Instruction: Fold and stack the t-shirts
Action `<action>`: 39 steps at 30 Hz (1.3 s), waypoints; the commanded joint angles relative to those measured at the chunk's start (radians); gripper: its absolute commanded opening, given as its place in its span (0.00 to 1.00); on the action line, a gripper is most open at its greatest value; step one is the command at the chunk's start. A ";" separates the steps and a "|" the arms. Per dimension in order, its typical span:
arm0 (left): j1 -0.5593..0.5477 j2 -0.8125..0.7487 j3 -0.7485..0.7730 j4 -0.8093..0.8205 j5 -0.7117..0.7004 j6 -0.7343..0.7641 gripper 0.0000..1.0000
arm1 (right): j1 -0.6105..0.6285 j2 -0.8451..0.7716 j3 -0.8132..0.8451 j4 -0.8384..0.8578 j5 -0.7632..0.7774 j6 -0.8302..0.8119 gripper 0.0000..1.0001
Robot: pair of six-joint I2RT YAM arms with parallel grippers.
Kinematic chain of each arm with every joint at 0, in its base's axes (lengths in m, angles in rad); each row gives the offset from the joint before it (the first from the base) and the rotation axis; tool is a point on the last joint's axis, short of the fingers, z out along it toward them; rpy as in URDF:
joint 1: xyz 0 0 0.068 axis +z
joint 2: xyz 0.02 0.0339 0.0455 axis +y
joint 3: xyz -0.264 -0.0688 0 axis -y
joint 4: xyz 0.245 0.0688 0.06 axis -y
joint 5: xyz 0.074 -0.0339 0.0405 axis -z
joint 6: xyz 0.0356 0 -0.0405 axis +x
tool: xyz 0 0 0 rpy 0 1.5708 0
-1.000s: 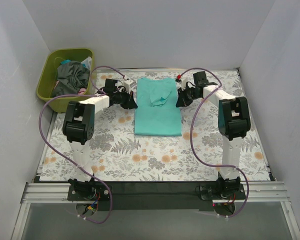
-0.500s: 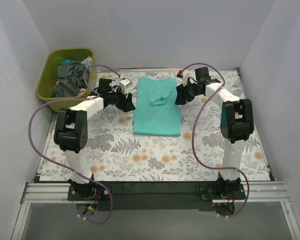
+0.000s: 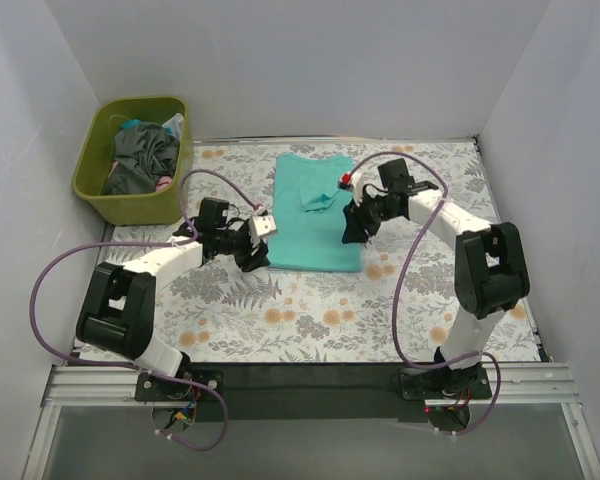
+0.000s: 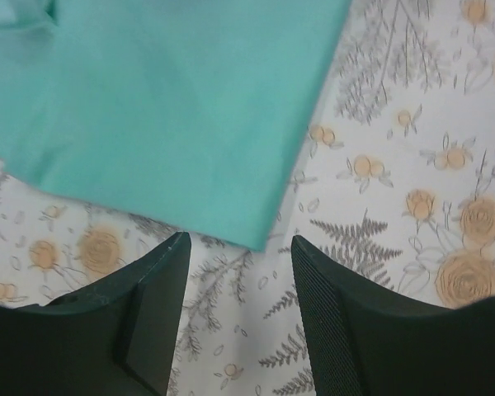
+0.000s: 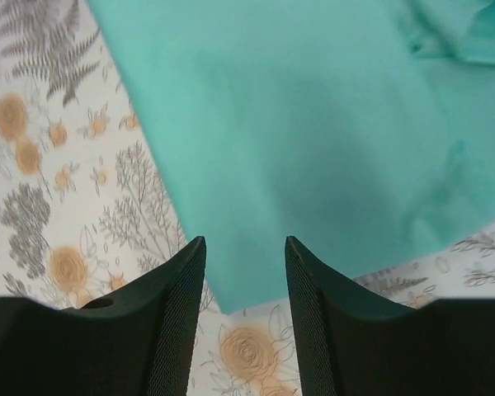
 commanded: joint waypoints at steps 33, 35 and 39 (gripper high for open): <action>-0.151 -0.058 -0.289 0.337 -0.177 0.423 0.40 | 0.249 -0.275 -0.590 0.335 0.477 -0.601 0.28; -0.159 -0.049 -0.289 0.372 -0.190 0.415 0.40 | 0.251 -0.277 -0.599 0.344 0.484 -0.603 0.27; -0.165 -0.044 -0.294 0.407 -0.203 0.418 0.40 | 0.252 -0.282 -0.604 0.349 0.488 -0.601 0.29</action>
